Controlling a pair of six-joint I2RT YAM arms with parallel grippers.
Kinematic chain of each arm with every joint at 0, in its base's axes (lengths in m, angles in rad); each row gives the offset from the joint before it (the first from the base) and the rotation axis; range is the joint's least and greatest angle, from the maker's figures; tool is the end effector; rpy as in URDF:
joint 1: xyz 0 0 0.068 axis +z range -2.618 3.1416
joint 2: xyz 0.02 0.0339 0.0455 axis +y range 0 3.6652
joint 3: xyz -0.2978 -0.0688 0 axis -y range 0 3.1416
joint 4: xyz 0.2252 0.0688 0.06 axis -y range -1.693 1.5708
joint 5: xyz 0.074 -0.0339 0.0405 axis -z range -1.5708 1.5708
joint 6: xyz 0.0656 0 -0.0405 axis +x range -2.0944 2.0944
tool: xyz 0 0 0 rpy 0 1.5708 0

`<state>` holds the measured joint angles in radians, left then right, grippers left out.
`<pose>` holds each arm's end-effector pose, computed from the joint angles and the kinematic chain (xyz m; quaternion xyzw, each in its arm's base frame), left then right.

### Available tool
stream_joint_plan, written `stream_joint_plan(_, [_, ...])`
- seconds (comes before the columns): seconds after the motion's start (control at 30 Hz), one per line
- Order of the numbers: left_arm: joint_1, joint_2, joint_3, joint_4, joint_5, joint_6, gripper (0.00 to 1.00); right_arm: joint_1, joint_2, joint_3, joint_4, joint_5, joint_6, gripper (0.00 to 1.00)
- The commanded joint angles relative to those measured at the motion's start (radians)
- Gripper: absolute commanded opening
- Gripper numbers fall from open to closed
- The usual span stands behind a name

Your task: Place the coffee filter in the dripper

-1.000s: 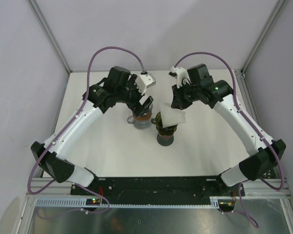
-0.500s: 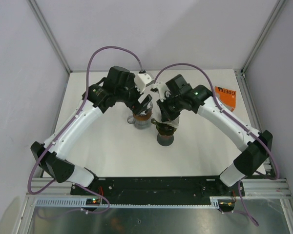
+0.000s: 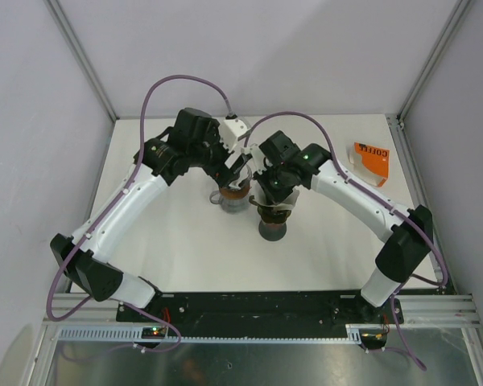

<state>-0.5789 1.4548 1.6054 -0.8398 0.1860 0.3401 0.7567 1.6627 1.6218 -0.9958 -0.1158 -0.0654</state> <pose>0.2495 -0.1776 0.4144 0.4349 0.7895 -0.1340 0.4118 0.2461 0.2428 0.3410 -0.3988 0.8766 0.1418 0.2289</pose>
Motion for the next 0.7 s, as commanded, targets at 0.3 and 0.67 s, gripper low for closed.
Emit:
stream_joint_plan(0.3, [0.011, -0.033, 0.004, 0.012, 0.002, 0.010, 1.00, 0.004, 0.018, -0.088, 0.080, 0.051, 0.038, 0.00])
stream_joint_plan(0.67, [0.011, -0.027, -0.001, 0.012, 0.044, -0.001, 1.00, 0.010, 0.059, -0.103, 0.085, 0.078, 0.042, 0.00])
